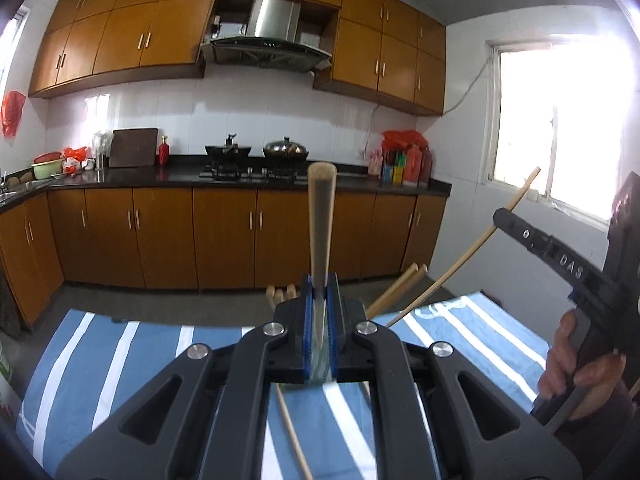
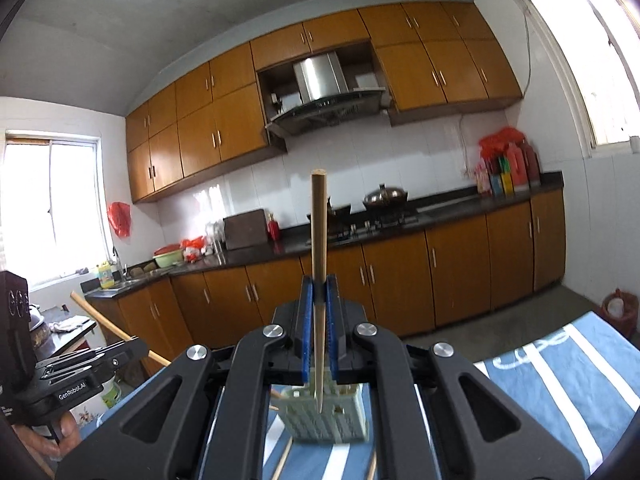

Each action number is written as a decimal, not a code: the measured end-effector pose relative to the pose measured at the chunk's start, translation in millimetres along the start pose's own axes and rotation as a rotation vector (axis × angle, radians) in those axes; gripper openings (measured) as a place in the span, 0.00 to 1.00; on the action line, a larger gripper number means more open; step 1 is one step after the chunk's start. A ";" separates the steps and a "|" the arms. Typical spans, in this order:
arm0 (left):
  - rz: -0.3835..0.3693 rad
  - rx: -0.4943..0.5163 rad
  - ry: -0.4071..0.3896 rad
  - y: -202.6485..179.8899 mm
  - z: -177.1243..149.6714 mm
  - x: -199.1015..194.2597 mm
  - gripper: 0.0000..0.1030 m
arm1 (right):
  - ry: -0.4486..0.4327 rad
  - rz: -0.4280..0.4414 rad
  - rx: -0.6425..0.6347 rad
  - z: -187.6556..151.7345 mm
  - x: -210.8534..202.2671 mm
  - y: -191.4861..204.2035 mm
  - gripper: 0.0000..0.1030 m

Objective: Organize utensils
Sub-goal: 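Lift both held chopsticks upright over the green basket, then open both tools to release the chopsticks into the basket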

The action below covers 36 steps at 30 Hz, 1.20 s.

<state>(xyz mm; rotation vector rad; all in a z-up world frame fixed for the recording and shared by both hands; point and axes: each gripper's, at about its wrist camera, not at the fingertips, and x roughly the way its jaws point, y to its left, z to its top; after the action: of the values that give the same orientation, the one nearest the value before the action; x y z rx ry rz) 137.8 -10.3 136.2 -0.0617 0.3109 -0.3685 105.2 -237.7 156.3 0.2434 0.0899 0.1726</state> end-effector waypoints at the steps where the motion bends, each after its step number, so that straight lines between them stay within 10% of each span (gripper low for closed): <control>1: 0.007 -0.010 -0.012 -1.0 4.1 5.3 0.07 | -0.011 -0.003 -0.003 0.8 5.7 1.9 0.07; 27: 0.048 -0.064 0.038 20.0 -14.0 90.5 0.08 | 0.178 -0.063 -0.002 -49.7 89.5 -3.0 0.08; 30: 0.045 -0.075 0.040 21.6 -14.5 88.4 0.10 | 0.172 -0.069 0.003 -45.4 87.3 -1.8 0.40; 36: 0.044 -0.105 0.018 28.6 -10.7 72.1 0.14 | 0.133 -0.066 -0.004 -34.8 63.3 -3.2 0.42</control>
<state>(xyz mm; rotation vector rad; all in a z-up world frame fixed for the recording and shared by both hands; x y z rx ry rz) 208.3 -9.9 101.9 -0.1542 0.3483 -0.3095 164.0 -221.2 117.6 0.2251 0.2288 0.1234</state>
